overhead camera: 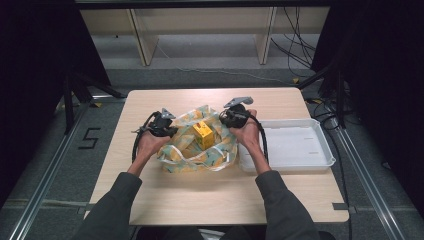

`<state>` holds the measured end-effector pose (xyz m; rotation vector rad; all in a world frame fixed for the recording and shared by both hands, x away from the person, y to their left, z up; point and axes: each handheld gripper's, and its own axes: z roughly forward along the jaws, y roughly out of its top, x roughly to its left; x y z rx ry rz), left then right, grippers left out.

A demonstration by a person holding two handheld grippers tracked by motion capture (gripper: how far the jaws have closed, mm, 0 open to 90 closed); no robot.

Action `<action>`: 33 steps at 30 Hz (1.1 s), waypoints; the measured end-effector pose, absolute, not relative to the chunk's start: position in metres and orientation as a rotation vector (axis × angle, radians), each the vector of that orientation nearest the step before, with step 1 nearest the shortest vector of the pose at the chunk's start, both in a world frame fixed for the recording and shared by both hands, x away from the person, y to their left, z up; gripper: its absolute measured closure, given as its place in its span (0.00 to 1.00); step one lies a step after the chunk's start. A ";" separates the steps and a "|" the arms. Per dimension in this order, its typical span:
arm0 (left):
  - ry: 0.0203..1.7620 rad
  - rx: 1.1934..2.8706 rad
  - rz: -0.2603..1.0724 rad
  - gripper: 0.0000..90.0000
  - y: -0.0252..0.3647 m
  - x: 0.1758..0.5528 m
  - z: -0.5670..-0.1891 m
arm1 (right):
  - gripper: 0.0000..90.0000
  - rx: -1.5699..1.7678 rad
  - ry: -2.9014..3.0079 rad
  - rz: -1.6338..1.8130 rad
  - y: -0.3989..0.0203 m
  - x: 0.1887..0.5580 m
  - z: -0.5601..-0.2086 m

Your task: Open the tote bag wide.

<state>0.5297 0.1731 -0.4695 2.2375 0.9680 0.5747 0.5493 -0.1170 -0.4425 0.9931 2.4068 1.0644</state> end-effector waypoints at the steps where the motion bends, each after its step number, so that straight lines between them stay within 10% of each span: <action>1: 0.986 2.234 0.553 0.98 0.172 0.529 -0.473 | 1.00 1.011 2.384 1.070 -0.115 0.549 -0.446; 14: 0.994 2.265 0.485 0.90 0.175 0.522 -0.497 | 0.87 1.011 2.511 0.891 -0.108 0.547 -0.470; 23: 0.978 1.994 0.467 0.55 0.200 0.490 -0.437 | 0.54 1.065 2.416 1.081 -0.128 0.523 -0.431; 33: 0.833 2.018 0.241 0.92 0.219 0.425 -0.437 | 0.85 0.974 2.437 1.072 -0.148 0.497 -0.421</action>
